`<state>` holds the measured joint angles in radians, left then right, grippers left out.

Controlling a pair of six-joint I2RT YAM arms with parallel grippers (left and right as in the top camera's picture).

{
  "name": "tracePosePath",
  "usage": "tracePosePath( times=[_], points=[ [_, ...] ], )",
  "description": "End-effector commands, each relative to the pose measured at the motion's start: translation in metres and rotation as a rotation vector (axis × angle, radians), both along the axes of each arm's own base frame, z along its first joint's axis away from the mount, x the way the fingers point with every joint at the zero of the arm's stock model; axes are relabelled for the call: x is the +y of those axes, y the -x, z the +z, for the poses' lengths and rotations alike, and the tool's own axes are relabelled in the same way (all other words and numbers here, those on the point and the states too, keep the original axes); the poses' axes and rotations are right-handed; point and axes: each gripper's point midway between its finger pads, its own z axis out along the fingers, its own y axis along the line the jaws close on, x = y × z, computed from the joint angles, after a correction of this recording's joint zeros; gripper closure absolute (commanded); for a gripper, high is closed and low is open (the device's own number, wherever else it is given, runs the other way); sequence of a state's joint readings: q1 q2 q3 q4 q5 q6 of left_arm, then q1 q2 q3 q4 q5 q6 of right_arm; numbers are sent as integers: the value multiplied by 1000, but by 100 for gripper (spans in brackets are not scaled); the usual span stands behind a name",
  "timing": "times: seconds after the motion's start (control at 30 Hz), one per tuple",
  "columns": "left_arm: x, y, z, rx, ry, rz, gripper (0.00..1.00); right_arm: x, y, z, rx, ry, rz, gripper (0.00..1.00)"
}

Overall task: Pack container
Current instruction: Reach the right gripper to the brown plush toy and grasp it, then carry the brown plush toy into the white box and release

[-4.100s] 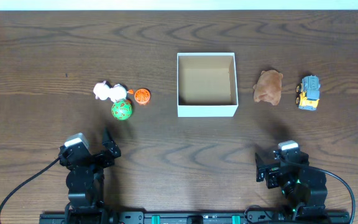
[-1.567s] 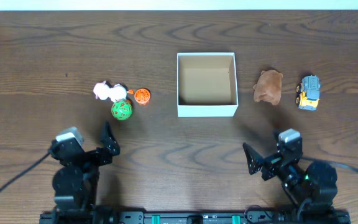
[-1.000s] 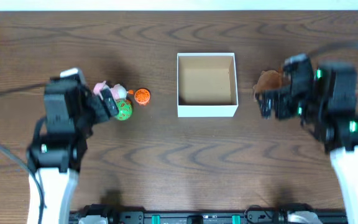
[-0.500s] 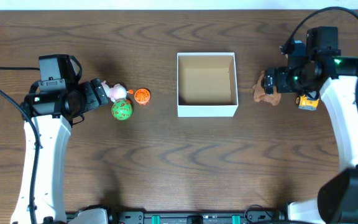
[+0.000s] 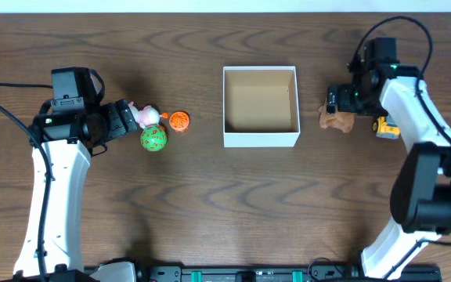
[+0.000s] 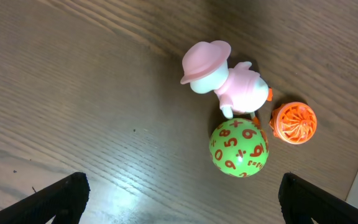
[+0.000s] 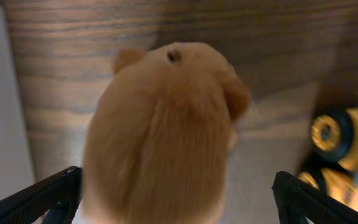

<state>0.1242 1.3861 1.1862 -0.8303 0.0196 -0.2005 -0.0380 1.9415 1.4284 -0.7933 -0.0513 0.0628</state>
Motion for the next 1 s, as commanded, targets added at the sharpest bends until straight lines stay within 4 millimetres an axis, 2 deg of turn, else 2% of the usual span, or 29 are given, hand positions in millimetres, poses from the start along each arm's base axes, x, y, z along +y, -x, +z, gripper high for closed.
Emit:
tracePosePath(
  times=[0.0,0.07,0.2,0.3,0.37,0.4,0.5,0.6,0.7,0.8,0.9,0.97],
  points=[
    [2,-3,4,-5,-12,-16,2,4,-7,-15,15,-27,-59,3],
    [2,-3,4,-5,-12,-15,2,7,-7,-26,39,-31,-71,10],
    [2,-3,4,-5,-12,-15,2,16,0,-44,90,-27,-52,37],
    [2,-3,4,-5,-12,-16,2,17,3,-42,100,4,-43,75],
    [2,-3,4,-5,-12,-16,2,18,4,-36,101,20,-38,89],
    [2,-3,4,-5,-12,-16,2,19,5,-30,100,26,-34,92],
    [2,-3,4,-5,-12,-15,2,28,2,0,60,29,-14,96],
    [2,-3,4,-5,-12,-15,2,45,-3,47,-25,24,25,99],
    [2,-3,4,-5,-12,-15,2,79,-5,108,-161,-7,88,99],
    [2,-3,4,-5,-12,-16,2,117,-2,159,-297,-58,130,99],
    [2,-3,4,-5,-12,-16,2,154,5,188,-390,-107,185,99],
    [2,-3,4,-5,-12,-15,2,175,9,194,-412,-132,210,99]
  ],
)
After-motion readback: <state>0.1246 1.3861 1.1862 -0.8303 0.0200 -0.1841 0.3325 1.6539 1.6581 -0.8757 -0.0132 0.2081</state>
